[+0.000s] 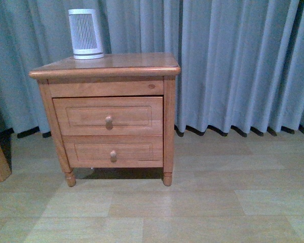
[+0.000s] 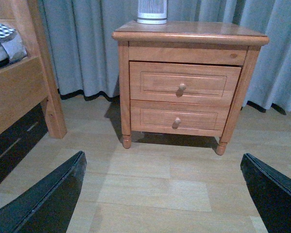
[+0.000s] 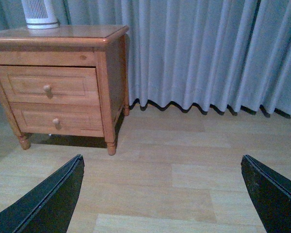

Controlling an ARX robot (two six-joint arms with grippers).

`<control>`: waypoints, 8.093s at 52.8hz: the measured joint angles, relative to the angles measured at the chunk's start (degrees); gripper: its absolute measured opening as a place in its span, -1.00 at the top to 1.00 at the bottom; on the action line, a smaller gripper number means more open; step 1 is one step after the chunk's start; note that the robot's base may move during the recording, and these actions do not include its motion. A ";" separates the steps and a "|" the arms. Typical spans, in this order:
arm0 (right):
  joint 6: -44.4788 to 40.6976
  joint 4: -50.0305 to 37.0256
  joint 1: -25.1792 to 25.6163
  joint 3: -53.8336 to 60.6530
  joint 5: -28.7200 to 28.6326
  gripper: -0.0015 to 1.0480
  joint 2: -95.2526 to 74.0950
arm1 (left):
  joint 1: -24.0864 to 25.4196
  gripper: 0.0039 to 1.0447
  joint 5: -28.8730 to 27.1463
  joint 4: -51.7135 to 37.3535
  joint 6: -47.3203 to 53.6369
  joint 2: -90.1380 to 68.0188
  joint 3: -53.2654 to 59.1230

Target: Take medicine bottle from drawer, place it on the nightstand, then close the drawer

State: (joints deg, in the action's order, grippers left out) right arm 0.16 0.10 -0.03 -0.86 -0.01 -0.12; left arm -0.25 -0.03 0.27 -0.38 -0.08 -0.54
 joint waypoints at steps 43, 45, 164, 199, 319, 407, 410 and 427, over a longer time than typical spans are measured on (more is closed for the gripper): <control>0.00 0.00 -0.02 0.00 0.00 -0.87 0.00 | 1.49 -0.88 9.40 8.74 -7.39 -18.95 -10.03; 0.00 0.00 -0.02 0.00 0.02 -0.87 0.00 | 0.92 -0.88 9.55 5.11 -8.11 -24.59 -13.16; 0.00 0.00 -0.02 0.00 0.00 -0.87 0.00 | -9.97 -0.88 -0.15 -42.69 -6.34 -136.04 -71.06; 0.00 0.00 -0.02 0.00 0.00 -0.87 0.00 | -9.27 0.51 -0.04 -44.76 -3.76 -137.11 -72.02; 0.00 0.00 -0.02 0.00 -0.04 -0.87 0.00 | -11.82 -0.05 -11.43 -14.32 -3.04 -21.44 -7.63; 8.02 -3.45 2.69 -31.58 -12.46 -0.87 -46.49 | 0.09 0.94 0.02 -0.26 -0.24 -0.26 0.02; 6.84 -5.27 1.42 -37.22 -11.37 -0.87 -54.16 | 0.09 0.94 0.02 -0.26 -0.24 -0.26 0.02; 3.96 0.59 -7.37 -67.98 -2.54 -0.87 -95.34 | 0.09 0.91 0.02 -0.26 -0.24 -0.26 0.02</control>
State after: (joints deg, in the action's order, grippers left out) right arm 4.12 0.69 -7.40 -68.84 -2.55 -95.46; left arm -0.16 -0.01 0.01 -0.62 -0.34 -0.51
